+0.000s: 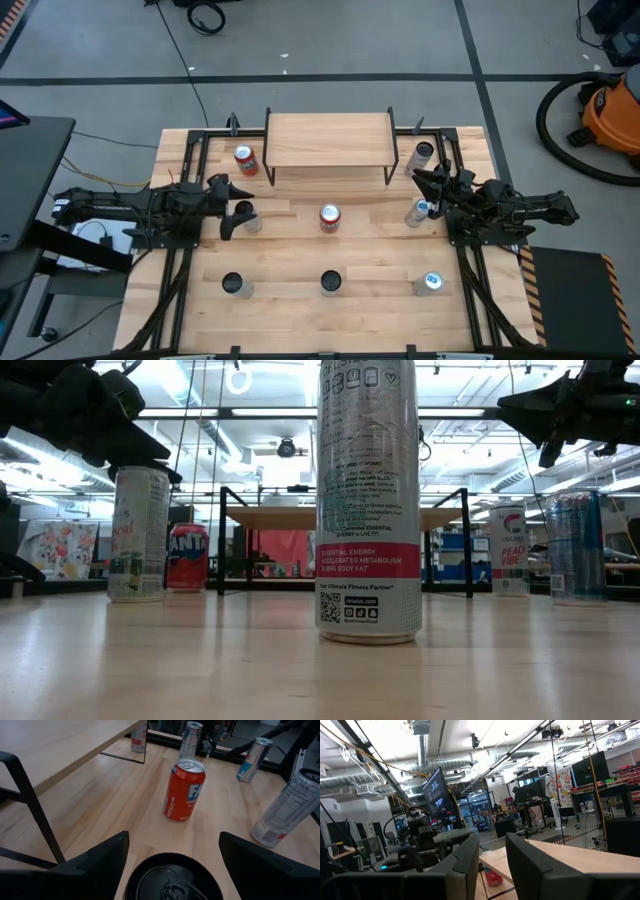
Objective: Place canned beverage on shelf
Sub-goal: Put the top white yellow soda can on the shelf
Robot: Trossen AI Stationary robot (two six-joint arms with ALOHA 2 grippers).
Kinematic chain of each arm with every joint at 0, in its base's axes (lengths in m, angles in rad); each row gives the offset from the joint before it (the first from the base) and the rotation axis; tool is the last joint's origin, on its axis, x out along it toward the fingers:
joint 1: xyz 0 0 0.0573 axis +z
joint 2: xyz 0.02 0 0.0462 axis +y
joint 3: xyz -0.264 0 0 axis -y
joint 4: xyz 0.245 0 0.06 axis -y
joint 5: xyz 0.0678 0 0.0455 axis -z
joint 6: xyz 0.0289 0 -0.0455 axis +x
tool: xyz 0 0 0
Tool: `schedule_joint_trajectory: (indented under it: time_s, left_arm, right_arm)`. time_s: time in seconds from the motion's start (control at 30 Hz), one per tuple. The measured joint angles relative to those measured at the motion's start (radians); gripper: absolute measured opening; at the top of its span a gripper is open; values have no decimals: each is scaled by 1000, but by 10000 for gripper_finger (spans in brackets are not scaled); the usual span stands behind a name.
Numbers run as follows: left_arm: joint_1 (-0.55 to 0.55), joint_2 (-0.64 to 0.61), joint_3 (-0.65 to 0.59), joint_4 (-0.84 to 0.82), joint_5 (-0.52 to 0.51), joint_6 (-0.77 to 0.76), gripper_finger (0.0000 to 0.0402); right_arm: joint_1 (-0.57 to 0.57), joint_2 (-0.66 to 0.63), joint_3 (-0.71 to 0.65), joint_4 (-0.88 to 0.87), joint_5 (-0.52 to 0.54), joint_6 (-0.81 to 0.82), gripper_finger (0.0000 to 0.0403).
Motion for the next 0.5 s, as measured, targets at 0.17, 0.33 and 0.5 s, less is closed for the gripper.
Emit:
schedule_joint_trajectory:
  time_s: [0.17,0.33,0.5]
  left_arm:
    - [0,0,0,2,15,3,321]
    - [0,0,0,3,37,16,321]
    - [5,0,0,-13,4,1,321]
  right_arm:
    - [0,0,0,0,0,0,107]
    - [0,0,0,0,0,0,107]
    - [0,0,0,0,0,0,107]
